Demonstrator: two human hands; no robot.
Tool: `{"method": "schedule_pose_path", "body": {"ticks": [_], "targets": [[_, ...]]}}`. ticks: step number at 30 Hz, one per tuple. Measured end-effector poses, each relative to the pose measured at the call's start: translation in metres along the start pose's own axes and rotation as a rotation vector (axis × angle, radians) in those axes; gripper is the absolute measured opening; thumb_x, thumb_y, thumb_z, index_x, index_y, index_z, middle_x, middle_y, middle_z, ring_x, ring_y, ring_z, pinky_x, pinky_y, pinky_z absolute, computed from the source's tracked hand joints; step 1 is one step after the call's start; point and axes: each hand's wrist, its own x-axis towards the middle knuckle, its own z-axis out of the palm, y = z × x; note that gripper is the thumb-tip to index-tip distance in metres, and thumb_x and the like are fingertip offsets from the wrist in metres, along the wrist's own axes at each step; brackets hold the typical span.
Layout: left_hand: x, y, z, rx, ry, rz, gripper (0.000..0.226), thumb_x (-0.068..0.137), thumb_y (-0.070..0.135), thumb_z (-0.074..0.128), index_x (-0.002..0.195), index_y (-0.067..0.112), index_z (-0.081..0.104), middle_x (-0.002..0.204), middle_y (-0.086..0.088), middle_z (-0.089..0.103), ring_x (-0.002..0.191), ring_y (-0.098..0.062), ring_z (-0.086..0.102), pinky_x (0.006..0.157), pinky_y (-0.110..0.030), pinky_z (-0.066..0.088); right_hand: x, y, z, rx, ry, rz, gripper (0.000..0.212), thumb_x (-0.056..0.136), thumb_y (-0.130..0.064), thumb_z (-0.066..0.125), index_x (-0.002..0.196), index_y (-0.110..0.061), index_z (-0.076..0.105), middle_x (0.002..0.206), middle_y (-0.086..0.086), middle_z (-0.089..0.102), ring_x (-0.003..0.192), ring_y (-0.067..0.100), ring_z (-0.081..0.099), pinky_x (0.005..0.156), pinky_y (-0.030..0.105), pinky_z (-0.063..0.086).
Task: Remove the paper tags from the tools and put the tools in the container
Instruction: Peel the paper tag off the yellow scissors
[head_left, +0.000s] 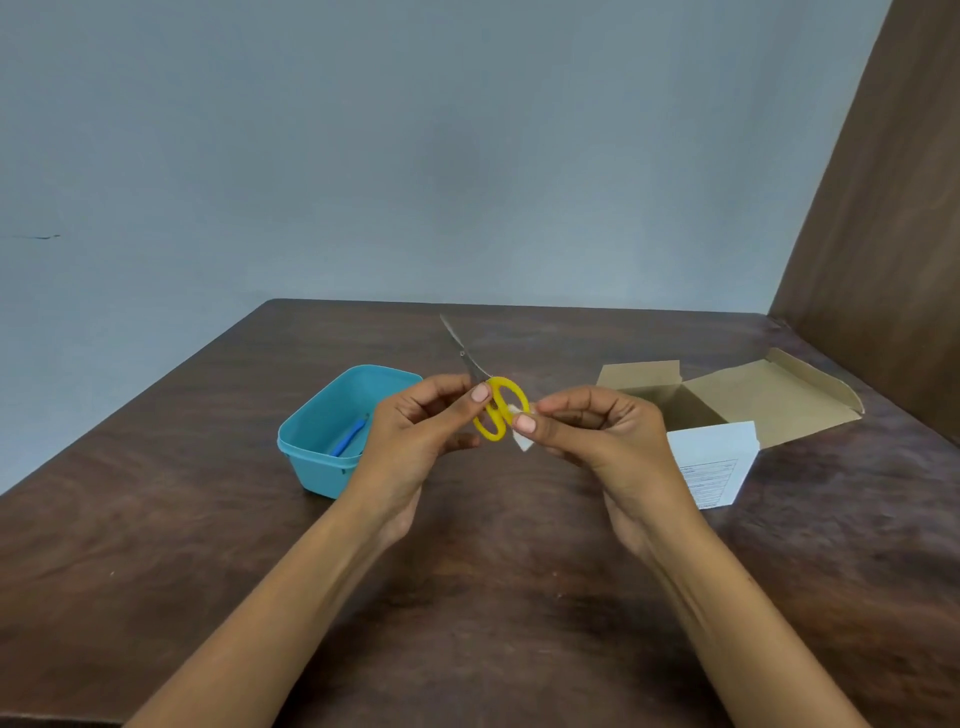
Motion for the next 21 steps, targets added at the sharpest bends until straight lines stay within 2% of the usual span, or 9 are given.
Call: {"method": "schedule_pose_path", "body": {"ticks": [5, 9, 13, 16, 21], "targets": [[0.000, -0.001, 0.001, -0.037, 0.007, -0.014, 0.020, 0.074, 0.018, 0.067, 0.090, 0.009, 0.074, 0.076, -0.005, 0.074, 0.069, -0.010, 0.068, 0.062, -0.020, 0.055, 0.005, 0.000, -0.007, 0.063, 0.084, -0.043, 0.015, 0.056, -0.009, 0.080, 0.067, -0.013, 0.071, 0.070, 0.003, 0.074, 0.068, 0.010, 0.069, 0.057, 0.017, 0.051], [0.000, -0.004, 0.000, 0.030, -0.012, -0.008, 0.020, 0.075, 0.015, 0.069, 0.093, 0.006, 0.075, 0.079, -0.011, 0.074, 0.067, -0.012, 0.066, 0.063, -0.023, 0.056, 0.007, 0.001, -0.009, -0.087, 0.130, -0.276, 0.017, 0.070, 0.006, 0.076, 0.075, -0.009, 0.069, 0.074, -0.002, 0.073, 0.076, 0.012, 0.071, 0.067, 0.018, 0.053], [-0.002, -0.004, 0.001, 0.115, -0.087, -0.010, 0.025, 0.074, 0.020, 0.070, 0.094, 0.005, 0.075, 0.080, -0.015, 0.072, 0.066, -0.011, 0.063, 0.061, -0.022, 0.052, 0.007, 0.006, -0.006, -0.431, 0.024, -0.511, 0.022, 0.081, 0.006, 0.067, 0.089, -0.014, 0.071, 0.088, -0.004, 0.073, 0.086, 0.008, 0.069, 0.075, 0.018, 0.052], [-0.002, -0.004, -0.001, 0.149, -0.123, -0.024, 0.026, 0.074, 0.021, 0.070, 0.095, 0.008, 0.076, 0.089, -0.015, 0.074, 0.072, -0.014, 0.065, 0.064, -0.024, 0.053, 0.011, 0.009, -0.008, -0.661, -0.100, -0.679, 0.024, 0.083, 0.004, 0.059, 0.094, -0.011, 0.074, 0.092, 0.000, 0.071, 0.087, 0.007, 0.066, 0.073, 0.017, 0.050], [-0.001, -0.003, -0.002, 0.092, -0.063, -0.076, 0.022, 0.071, 0.017, 0.070, 0.090, 0.007, 0.076, 0.071, -0.006, 0.072, 0.061, -0.009, 0.064, 0.056, -0.021, 0.054, 0.012, 0.009, -0.011, -0.687, -0.124, -0.732, 0.032, 0.078, 0.011, 0.056, 0.088, -0.011, 0.076, 0.088, 0.000, 0.072, 0.084, 0.005, 0.066, 0.069, 0.012, 0.047]]}}
